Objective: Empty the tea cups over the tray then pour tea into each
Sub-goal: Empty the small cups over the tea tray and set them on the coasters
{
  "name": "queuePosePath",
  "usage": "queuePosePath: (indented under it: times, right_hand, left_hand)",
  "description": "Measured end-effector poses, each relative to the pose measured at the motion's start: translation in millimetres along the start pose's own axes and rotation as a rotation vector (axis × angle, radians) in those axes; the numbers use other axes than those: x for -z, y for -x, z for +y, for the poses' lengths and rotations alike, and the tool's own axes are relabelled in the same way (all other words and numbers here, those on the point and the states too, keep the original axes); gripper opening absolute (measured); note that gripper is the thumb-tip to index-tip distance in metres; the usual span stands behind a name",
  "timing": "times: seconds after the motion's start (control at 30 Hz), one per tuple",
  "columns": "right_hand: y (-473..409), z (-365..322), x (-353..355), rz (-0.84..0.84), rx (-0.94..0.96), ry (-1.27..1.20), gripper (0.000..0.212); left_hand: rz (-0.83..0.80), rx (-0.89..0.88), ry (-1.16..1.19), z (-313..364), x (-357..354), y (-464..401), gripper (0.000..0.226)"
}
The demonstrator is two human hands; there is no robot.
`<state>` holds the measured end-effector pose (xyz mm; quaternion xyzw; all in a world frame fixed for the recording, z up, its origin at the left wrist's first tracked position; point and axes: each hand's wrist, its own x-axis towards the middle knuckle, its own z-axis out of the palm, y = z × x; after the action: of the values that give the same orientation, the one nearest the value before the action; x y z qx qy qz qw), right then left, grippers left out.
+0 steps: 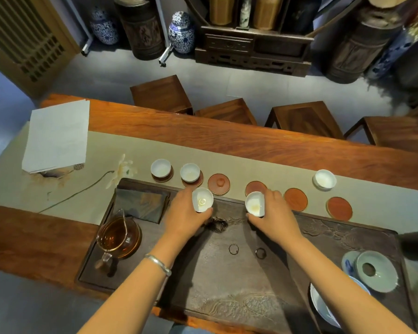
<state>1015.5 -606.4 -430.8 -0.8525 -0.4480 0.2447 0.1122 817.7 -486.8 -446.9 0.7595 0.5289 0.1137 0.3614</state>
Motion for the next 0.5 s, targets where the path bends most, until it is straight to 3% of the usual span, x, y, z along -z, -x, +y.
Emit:
queuePosePath:
  times: [0.27, 0.5]
  right_hand:
    - [-44, 3, 5, 0.056, -0.080, -0.086, 0.069]
    - [-66, 14, -4, 0.046, -0.144, -0.078, 0.067]
  left_hand:
    - [-0.062, -0.091, 0.018, 26, -20, -58, 0.050]
    - [-0.136, -0.090, -0.072, 25, -41, -87, 0.059]
